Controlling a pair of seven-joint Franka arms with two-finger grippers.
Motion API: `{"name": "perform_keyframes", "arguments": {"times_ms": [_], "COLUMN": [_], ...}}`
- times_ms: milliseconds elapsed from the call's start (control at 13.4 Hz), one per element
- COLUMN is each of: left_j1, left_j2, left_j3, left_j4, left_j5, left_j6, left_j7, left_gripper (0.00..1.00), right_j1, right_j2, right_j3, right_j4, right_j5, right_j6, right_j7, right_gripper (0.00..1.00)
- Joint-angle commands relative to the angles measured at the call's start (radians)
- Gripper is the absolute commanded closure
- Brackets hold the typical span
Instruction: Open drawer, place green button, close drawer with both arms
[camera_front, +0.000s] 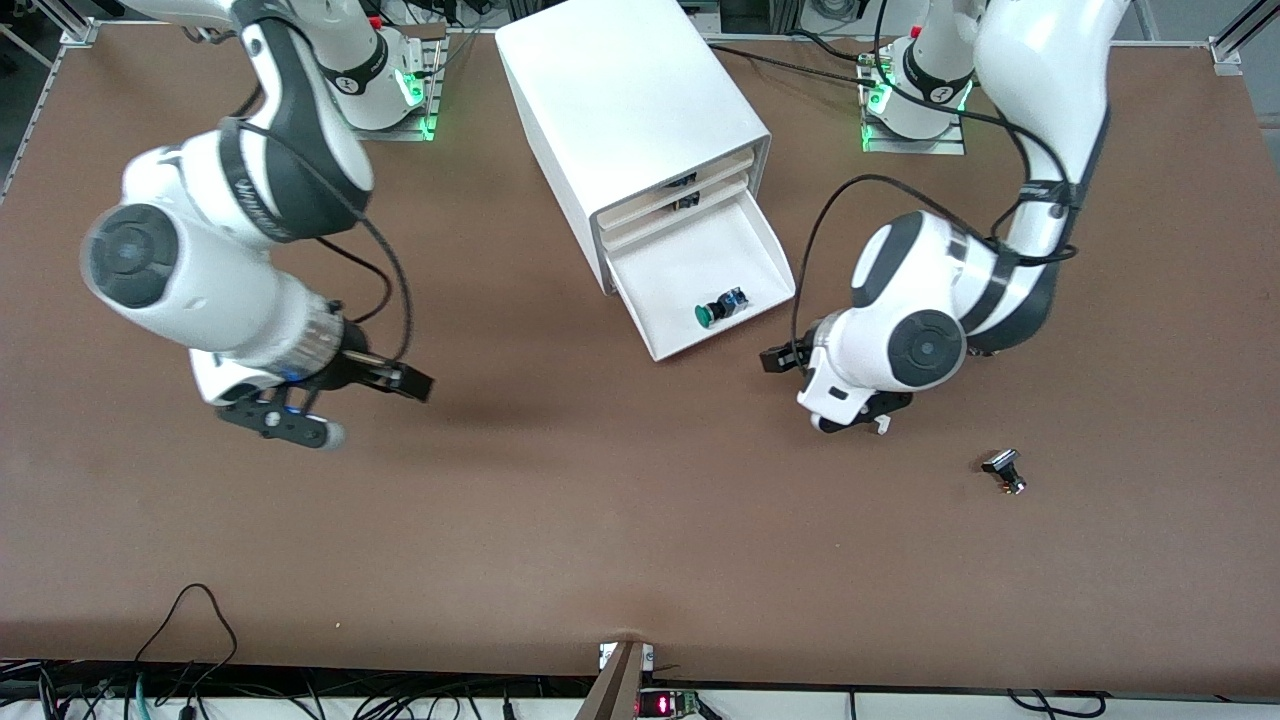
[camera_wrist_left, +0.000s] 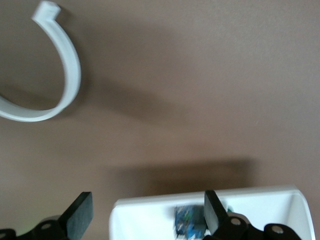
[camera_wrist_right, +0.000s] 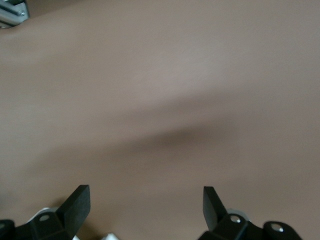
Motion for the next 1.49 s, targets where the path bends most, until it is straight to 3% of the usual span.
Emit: {"name": "perform_keyframes", "arguments": {"times_ms": [0,149,299,746,970,1269,1418], "left_j1": [-0.091,-0.139,-0.141,-0.169,-0.159,-0.167,-0.158], "left_j2": [-0.07,-0.061,-0.061,-0.064,-0.071,-0.079,-0.081], "left_j3": [0.004,0.003,0.0,-0.051,-0.111,-0.192,-0.233], "left_j4": [-0.232,-0.28,-0.282,-0.317,-0.334,-0.367,-0.369], "left_j5": [0.113,0.197,0.197,0.188,0.185,0.183,0.183], "left_j6": [0.26,0.357,0.357,0.354,0.345,0.344,0.328], "left_j7": [-0.182,-0.317,-0.327,-0.341,-0.342,-0.443,-0.465], "left_gripper": [0.02,0.02,0.02,0.02,0.02,0.02,0.02], "right_j1": [0.008,0.008,0.01,0.016,0.022,-0.056,-0.208], "right_j2": [-0.124,-0.182,-0.248,-0.512,-0.569,-0.574,-0.581], "right_j3": [-0.086,-0.158,-0.194,-0.184,-0.169,-0.085,0.069], "right_j4": [-0.137,-0.208,-0.263,-0.449,-0.452,-0.44,-0.44], "right_j5": [0.009,0.006,0.001,-0.169,-0.178,-0.212,-0.209], "right_j6": [-0.006,-0.001,-0.004,0.0,-0.048,-0.099,-0.099], "right_j7": [-0.202,-0.339,-0.382,-0.37,-0.28,-0.29,-0.286], "right_gripper": [0.0,0.0,0.0,0.0,0.0,0.0,0.0]}}
